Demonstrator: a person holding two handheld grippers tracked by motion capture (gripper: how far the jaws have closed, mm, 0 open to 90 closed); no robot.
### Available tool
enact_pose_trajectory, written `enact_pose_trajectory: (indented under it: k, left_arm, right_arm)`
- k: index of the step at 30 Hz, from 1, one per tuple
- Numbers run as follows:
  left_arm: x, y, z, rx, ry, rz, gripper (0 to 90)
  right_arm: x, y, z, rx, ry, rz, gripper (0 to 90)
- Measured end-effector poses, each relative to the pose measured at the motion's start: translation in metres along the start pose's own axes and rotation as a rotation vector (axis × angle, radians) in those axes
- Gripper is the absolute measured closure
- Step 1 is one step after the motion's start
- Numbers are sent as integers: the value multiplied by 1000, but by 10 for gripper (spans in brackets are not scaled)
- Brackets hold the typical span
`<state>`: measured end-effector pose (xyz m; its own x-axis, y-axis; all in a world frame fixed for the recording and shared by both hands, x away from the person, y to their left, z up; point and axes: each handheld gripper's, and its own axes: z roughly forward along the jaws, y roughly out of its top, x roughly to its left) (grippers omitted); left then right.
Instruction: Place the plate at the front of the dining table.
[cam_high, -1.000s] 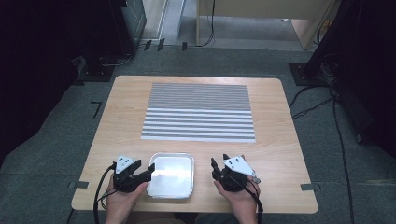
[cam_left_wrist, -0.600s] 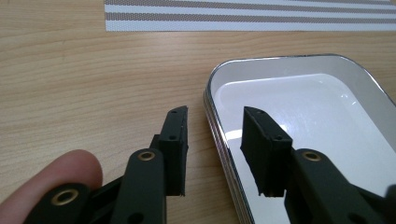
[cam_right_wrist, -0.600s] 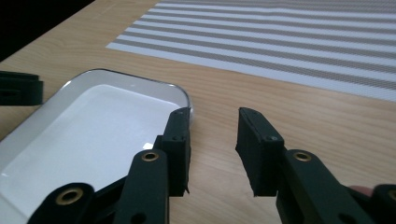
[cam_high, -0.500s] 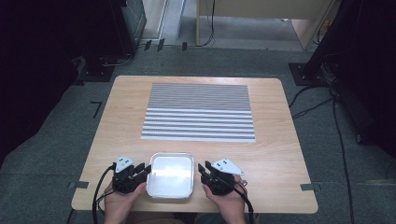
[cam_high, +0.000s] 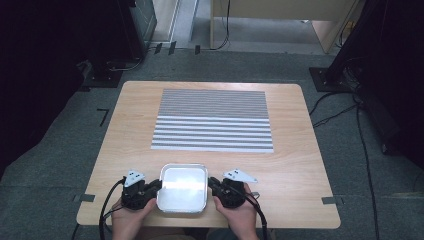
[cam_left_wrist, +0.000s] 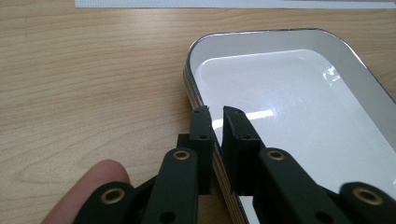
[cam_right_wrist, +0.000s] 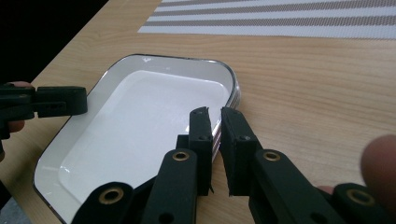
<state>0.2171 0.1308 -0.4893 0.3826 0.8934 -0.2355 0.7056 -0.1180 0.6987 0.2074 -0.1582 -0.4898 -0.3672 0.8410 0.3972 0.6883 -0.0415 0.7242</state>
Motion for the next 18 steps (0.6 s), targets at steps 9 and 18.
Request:
enact_pose_trajectory:
  k: [9, 18]
  left_arm:
    - [2, -1, -1, -5, -16, -11, 850]
    - [4, -2, -1, -3, -29, -18, 848]
  right_arm:
    - [-5, -3, 10, 46, 43, 72, 860]
    - [-10, -5, 12, 59, 74, 156, 866]
